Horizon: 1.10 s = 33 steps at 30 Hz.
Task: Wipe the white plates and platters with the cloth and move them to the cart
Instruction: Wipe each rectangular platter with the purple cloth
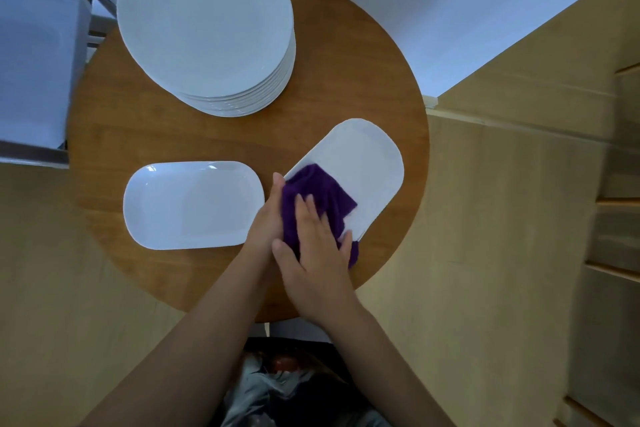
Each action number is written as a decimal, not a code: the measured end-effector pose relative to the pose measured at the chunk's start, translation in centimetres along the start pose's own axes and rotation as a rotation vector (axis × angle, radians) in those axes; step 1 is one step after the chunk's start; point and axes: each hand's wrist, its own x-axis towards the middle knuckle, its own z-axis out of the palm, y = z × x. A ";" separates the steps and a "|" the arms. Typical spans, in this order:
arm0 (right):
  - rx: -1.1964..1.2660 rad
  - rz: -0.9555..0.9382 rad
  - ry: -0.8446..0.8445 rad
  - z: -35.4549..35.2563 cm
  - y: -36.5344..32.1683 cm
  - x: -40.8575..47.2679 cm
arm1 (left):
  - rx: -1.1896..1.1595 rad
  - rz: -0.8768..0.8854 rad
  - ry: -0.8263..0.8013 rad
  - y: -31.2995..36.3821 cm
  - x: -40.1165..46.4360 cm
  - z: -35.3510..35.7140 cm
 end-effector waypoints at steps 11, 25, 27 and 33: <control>-0.237 -0.325 0.142 1.5 -2.3 3.2 | -0.019 0.110 0.036 2.4 -1.9 -4.3; -0.158 0.013 0.528 -1.4 -5.5 7.0 | 0.013 0.343 0.121 1.3 -5.5 -7.6; -0.191 0.012 0.589 -2.3 -5.0 6.9 | -0.050 0.346 0.116 1.1 -6.1 -8.3; 0.067 0.096 0.714 -2.5 -4.4 4.7 | -0.158 0.329 0.099 1.9 -7.2 -9.0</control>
